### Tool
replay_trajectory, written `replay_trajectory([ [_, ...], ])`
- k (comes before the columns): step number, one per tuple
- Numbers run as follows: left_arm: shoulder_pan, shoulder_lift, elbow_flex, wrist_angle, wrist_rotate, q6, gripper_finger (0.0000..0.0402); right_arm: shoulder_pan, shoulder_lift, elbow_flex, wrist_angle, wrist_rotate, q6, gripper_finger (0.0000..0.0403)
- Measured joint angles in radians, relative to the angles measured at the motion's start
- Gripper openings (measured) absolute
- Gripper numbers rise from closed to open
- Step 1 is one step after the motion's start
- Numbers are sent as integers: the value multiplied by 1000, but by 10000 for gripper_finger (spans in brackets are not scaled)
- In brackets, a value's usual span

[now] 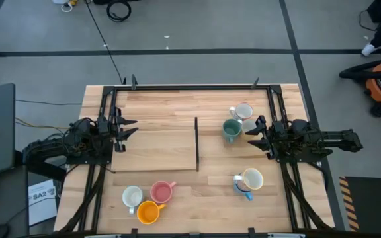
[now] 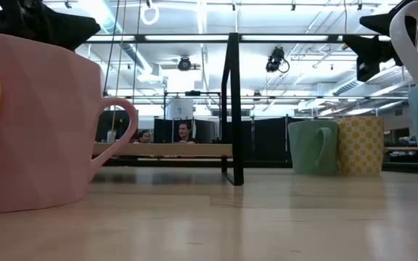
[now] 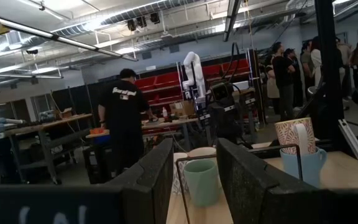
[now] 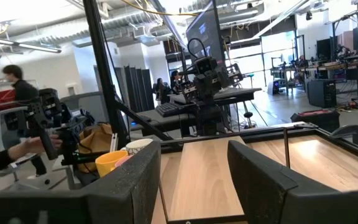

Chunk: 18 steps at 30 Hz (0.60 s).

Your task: Place coffee mugs

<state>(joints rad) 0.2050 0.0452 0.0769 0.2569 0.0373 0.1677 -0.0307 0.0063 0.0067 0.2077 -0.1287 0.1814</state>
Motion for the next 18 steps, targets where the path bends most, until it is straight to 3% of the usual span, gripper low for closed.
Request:
replay_trajectory([
  [18,0,0,0,8,0,1,130,0,0,0,0,0,0,193],
])
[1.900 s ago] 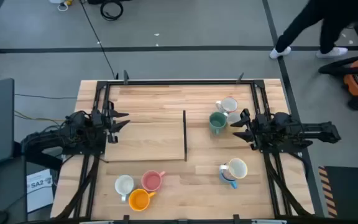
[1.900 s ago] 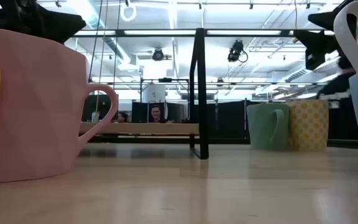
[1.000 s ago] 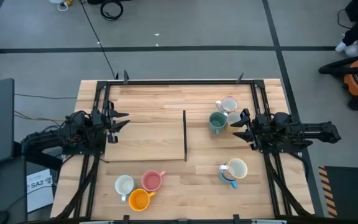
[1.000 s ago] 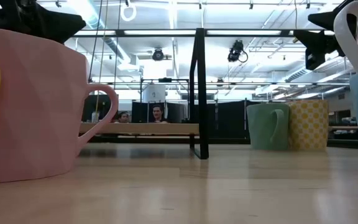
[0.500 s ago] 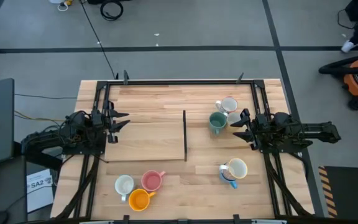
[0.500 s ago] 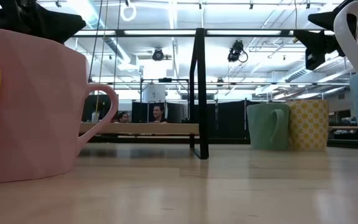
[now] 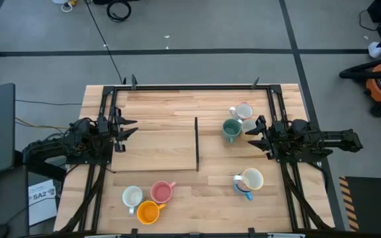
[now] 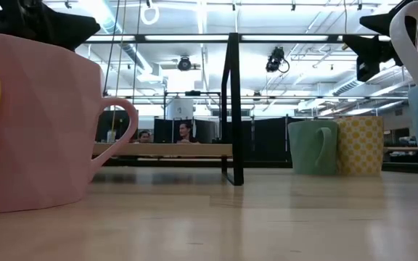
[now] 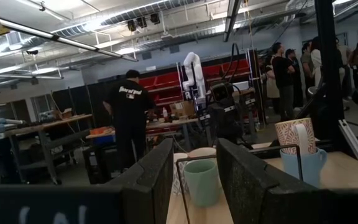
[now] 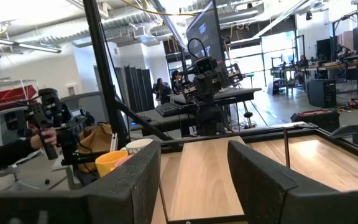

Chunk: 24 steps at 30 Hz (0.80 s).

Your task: Place coffee mugs

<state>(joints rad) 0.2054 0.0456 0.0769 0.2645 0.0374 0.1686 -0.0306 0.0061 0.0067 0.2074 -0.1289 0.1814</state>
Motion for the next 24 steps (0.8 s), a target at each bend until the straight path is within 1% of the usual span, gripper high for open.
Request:
replay_trajectory([
  [8,0,0,0,53,0,-27,130,0,0,0,0,0,0,193],
  [12,0,0,0,137,-3,-32,130,0,0,0,0,0,-1,193],
  [15,0,5,0,215,-10,-91,130,0,0,0,0,6,-11,193],
  [17,-1,20,4,228,-11,-133,130,0,0,0,0,5,-24,193],
  [20,-14,84,42,191,-12,-181,130,0,0,0,0,5,-26,193],
  [24,-49,230,160,103,-12,-183,130,0,0,0,0,5,-27,193],
])
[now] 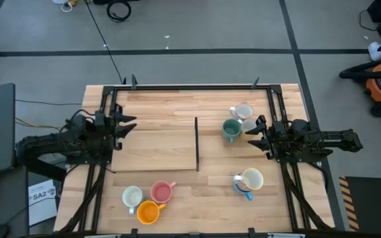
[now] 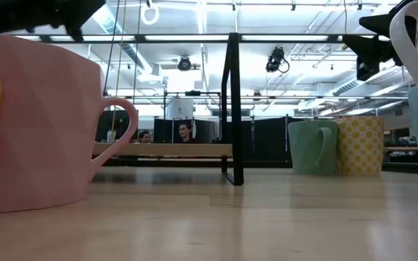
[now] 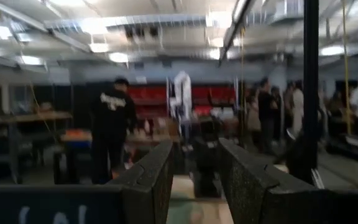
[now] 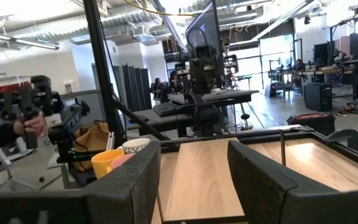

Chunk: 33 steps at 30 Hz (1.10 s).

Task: Place coffee mugs
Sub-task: Put the blue patterned mug on the shelf

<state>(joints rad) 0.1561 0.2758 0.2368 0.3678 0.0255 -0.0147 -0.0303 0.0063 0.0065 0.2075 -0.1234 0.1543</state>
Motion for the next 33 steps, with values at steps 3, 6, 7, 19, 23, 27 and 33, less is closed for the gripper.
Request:
replay_trajectory([
  [3,-33,127,140,-136,0,0,130,0,0,0,0,0,0,193],
  [6,-76,254,306,-347,0,-1,130,0,0,0,0,0,0,193],
  [7,-93,296,363,-432,0,-1,130,0,0,0,0,0,0,193],
  [19,-410,746,866,-1241,2,-314,130,0,0,0,0,0,0,193],
  [23,-535,845,917,-1314,28,-432,130,0,0,0,0,0,0,193],
  [27,-640,920,923,-1319,32,-512,130,0,0,0,0,0,0,193],
  [33,-747,1018,918,-1333,32,-552,130,0,0,0,0,0,0,193],
])
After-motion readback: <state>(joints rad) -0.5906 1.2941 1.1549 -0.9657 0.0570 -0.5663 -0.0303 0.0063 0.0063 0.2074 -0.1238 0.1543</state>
